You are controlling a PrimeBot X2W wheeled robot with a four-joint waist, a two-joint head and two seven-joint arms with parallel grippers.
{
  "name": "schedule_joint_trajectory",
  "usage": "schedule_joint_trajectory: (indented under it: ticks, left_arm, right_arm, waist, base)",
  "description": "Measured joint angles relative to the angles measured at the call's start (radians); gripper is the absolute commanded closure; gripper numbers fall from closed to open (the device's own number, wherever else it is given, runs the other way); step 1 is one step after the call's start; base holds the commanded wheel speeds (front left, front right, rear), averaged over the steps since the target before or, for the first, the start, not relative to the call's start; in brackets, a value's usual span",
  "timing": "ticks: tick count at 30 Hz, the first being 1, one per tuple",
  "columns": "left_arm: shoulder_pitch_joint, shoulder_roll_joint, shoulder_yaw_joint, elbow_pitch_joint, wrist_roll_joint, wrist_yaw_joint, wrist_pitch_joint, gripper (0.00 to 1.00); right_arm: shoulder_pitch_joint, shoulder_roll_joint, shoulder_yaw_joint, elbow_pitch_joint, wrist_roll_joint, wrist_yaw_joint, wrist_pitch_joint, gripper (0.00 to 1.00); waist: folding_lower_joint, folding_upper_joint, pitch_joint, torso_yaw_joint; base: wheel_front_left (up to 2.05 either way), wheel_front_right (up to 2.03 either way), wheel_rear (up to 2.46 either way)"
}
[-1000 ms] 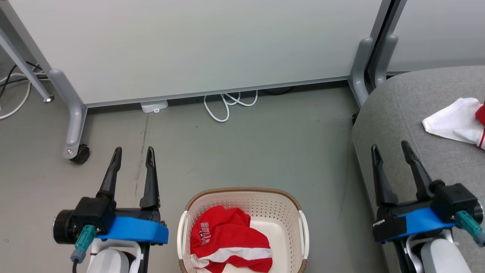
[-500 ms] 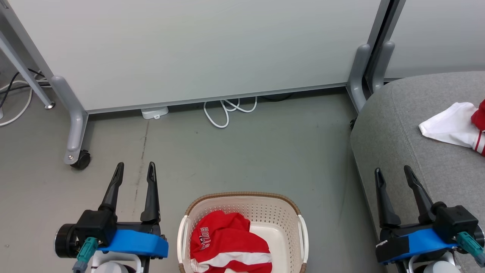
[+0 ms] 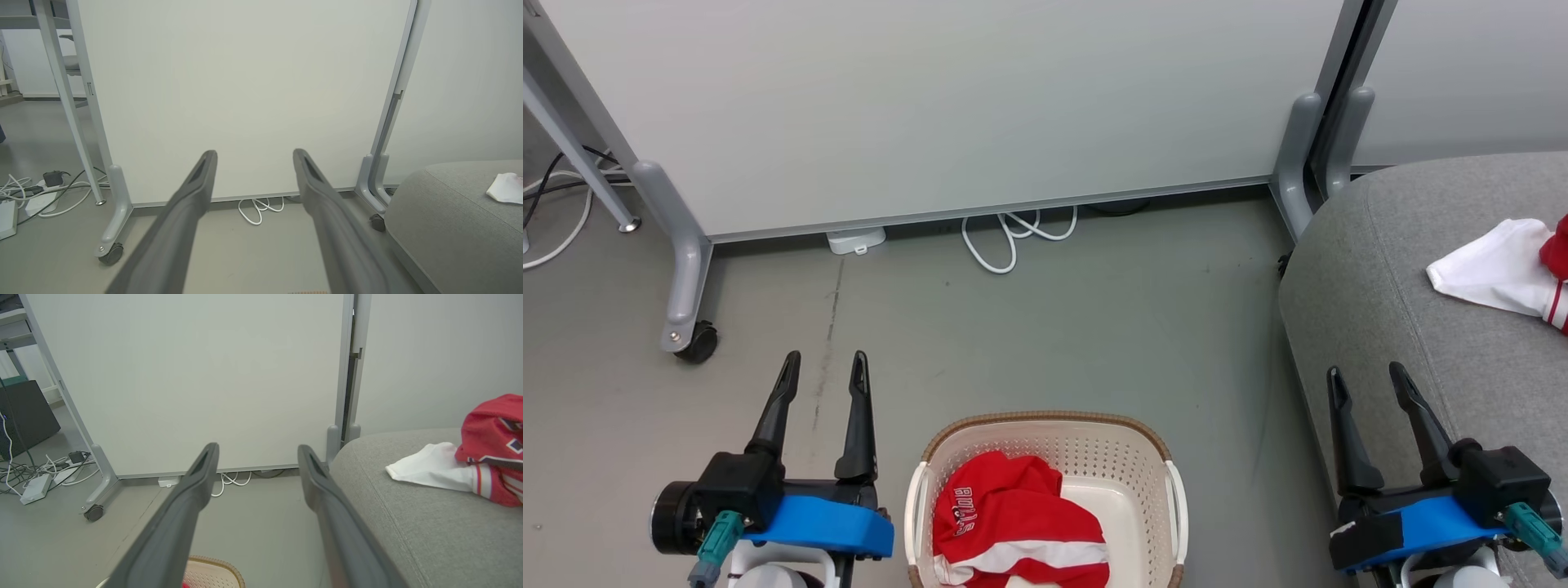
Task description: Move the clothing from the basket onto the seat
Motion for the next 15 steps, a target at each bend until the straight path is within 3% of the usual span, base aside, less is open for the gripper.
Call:
schedule_joint_trajectory:
  ticks: [7, 15]
  left_arm:
    - [-0.062, 0.000, -0.094, 0.068, 0.011, -0.002, 0.000, 0.00]
    - [-0.192, 0.051, -0.274, 0.213, -0.018, -0.006, 0.000, 0.00]
  right_arm:
    - [-0.012, 0.000, 0.002, 0.002, 0.007, 0.000, 0.000, 0.00]
    - [-0.052, 0.001, 0.018, -0.004, 0.016, 0.000, 0.000, 0.00]
  waist:
    - [0.0000, 0.0000, 0.026, -0.001]
    - [0.0001, 0.0000, 0.087, -0.026]
  base:
    - [0.00, 0.00, 0.00]
    - [0.00, 0.00, 0.00]
